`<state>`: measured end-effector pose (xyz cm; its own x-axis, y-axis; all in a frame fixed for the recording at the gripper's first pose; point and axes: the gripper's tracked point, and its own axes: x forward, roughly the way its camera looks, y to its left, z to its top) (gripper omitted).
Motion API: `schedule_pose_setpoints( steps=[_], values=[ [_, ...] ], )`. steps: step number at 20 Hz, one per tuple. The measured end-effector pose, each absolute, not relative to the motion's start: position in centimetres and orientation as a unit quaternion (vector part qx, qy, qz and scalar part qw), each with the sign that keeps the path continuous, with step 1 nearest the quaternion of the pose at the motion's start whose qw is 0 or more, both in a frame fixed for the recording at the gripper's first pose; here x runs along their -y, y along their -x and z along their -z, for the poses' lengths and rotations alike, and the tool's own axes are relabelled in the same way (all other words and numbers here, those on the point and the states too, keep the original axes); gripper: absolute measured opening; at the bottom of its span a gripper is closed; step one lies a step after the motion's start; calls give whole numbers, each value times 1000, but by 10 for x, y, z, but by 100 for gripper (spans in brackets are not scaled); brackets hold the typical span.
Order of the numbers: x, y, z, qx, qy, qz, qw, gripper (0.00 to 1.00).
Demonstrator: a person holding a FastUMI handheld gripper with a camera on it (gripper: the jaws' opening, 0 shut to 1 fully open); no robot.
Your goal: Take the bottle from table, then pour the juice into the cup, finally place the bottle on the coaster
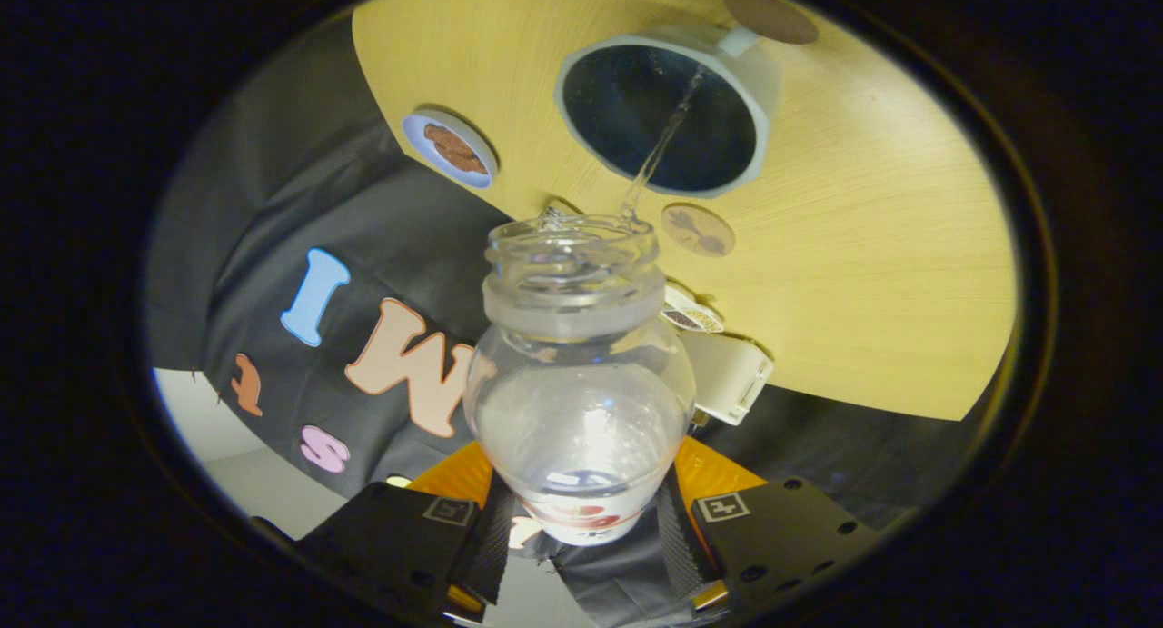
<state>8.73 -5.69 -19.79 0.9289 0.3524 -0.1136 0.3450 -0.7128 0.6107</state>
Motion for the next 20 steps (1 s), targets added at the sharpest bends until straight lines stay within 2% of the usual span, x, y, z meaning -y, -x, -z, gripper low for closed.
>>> schedule_pose_setpoints(
  steps=[7,9,13,17,20],
  values=[
    [61,-87,205,-192,-927,-1,322,73],
    [57,-84,209,-198,-920,-1,338,73],
    [32,-72,223,-249,-873,3,419,73],
    [17,-64,224,-242,-834,-5,496,73],
    [6,-56,234,-238,-779,-2,580,73]
  ],
)
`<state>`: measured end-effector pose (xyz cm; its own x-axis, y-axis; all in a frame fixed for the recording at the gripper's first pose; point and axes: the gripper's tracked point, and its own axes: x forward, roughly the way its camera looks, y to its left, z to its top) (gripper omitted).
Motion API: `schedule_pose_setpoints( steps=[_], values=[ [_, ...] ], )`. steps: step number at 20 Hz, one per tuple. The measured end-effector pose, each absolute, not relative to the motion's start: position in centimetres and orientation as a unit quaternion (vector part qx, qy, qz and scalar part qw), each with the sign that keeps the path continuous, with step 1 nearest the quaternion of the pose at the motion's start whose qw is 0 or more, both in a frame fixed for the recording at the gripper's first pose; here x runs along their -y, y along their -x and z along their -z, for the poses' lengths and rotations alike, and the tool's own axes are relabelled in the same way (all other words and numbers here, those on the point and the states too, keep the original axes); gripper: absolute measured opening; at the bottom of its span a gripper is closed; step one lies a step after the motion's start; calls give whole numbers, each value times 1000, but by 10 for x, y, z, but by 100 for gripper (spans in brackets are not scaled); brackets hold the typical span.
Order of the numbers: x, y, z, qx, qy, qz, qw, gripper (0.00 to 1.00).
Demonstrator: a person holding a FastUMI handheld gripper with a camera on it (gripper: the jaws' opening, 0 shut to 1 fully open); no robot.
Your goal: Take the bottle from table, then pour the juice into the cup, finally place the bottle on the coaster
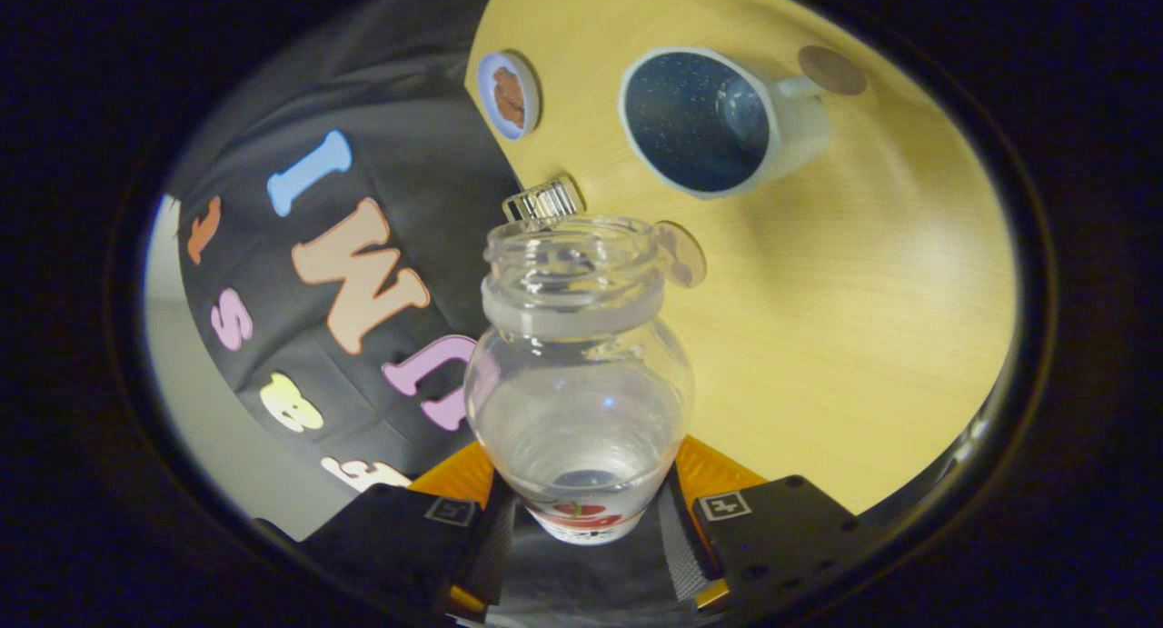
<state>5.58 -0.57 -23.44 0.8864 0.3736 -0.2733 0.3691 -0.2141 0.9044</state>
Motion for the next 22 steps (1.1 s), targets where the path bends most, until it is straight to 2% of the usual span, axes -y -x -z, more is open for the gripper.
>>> schedule_pose_setpoints(
  steps=[6,9,16,22],
  values=[
    [-2,-39,254,-263,-601,15,755,73],
    [5,-42,252,-269,-497,28,824,73],
    [15,-89,244,-232,-262,52,936,73],
    [19,-143,258,-216,-78,78,970,74]
  ],
)
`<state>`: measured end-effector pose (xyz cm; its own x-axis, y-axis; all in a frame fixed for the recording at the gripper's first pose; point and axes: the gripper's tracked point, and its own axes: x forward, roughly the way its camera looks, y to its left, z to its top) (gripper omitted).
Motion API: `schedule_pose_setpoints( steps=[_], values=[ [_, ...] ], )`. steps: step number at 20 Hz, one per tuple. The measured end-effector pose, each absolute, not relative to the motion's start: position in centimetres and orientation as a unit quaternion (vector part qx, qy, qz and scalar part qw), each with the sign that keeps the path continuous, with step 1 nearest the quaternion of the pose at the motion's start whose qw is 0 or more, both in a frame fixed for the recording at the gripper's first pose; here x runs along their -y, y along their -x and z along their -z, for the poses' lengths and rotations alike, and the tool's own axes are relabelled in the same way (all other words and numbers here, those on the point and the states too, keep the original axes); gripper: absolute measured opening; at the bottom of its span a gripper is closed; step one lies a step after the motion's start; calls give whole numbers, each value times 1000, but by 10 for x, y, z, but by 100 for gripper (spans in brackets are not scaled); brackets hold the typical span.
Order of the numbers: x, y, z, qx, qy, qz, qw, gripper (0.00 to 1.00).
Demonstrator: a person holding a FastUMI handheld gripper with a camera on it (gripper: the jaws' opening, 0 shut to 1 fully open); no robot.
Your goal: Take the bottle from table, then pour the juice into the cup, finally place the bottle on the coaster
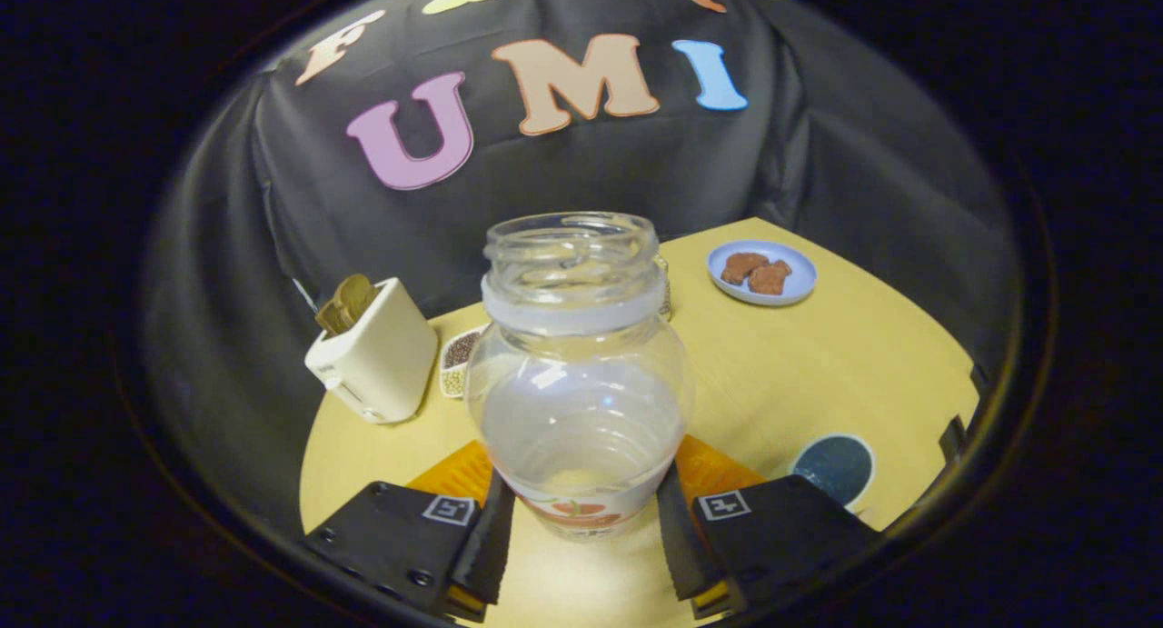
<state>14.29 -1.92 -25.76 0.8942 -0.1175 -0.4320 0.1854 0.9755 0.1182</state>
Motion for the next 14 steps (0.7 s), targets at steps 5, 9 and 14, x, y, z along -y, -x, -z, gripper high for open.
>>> schedule_pose_setpoints(
  steps=[5,9,14],
  values=[
    [32,-176,286,-215,-36,130,967,74],
    [33,-200,295,-203,-30,145,968,74],
    [41,-219,305,-200,-21,160,966,74]
  ],
)
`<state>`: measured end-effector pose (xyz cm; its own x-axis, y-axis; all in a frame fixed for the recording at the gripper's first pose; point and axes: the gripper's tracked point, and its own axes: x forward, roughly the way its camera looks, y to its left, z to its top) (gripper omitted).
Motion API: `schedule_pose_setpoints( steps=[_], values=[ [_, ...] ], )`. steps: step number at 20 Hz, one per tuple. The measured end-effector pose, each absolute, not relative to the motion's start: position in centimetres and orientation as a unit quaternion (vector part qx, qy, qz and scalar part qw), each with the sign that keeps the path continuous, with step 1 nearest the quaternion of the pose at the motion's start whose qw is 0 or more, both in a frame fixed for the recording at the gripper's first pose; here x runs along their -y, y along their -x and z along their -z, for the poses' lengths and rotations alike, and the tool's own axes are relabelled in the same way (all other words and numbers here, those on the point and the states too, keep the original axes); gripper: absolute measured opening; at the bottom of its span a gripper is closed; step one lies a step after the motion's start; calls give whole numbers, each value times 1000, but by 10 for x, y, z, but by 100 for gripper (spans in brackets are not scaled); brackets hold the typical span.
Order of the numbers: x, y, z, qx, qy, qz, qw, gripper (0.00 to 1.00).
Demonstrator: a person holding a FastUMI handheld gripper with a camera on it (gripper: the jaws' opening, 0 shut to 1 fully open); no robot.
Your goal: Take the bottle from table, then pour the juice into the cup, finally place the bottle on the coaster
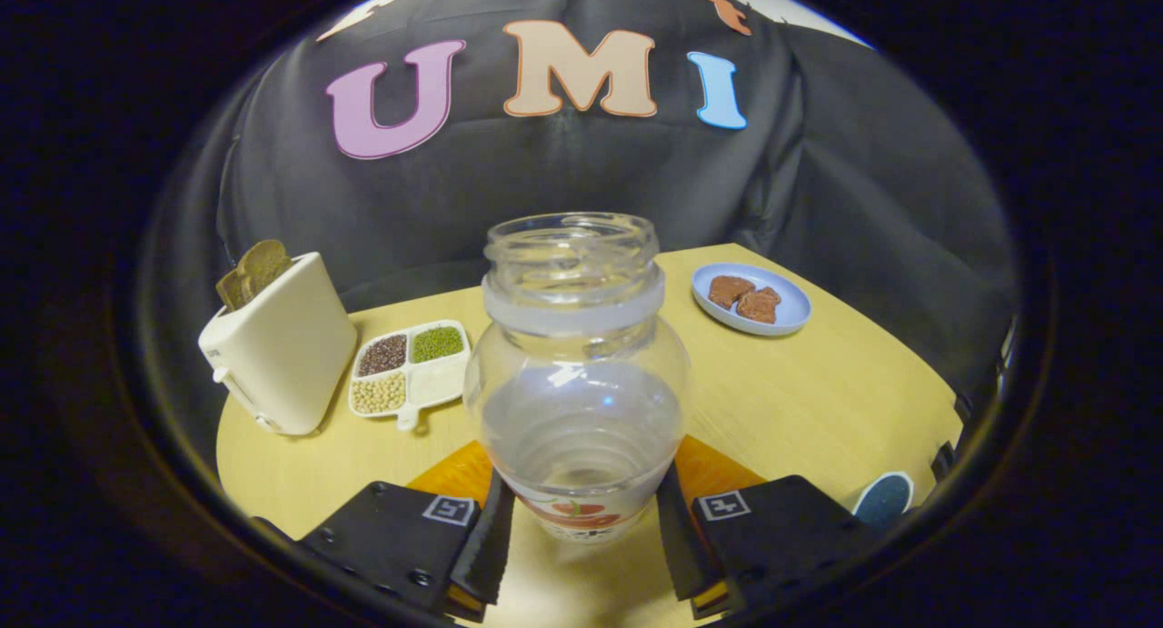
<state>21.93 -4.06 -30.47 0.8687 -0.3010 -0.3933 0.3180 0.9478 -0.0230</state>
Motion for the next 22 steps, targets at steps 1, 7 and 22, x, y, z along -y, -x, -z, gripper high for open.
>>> schedule_pose_setpoints(
  steps=[1,7,22],
  values=[
    [42,-223,307,-199,-21,163,966,74],
    [44,-237,317,-199,-14,162,966,75],
    [43,-237,318,-201,-18,161,966,82]
  ],
)
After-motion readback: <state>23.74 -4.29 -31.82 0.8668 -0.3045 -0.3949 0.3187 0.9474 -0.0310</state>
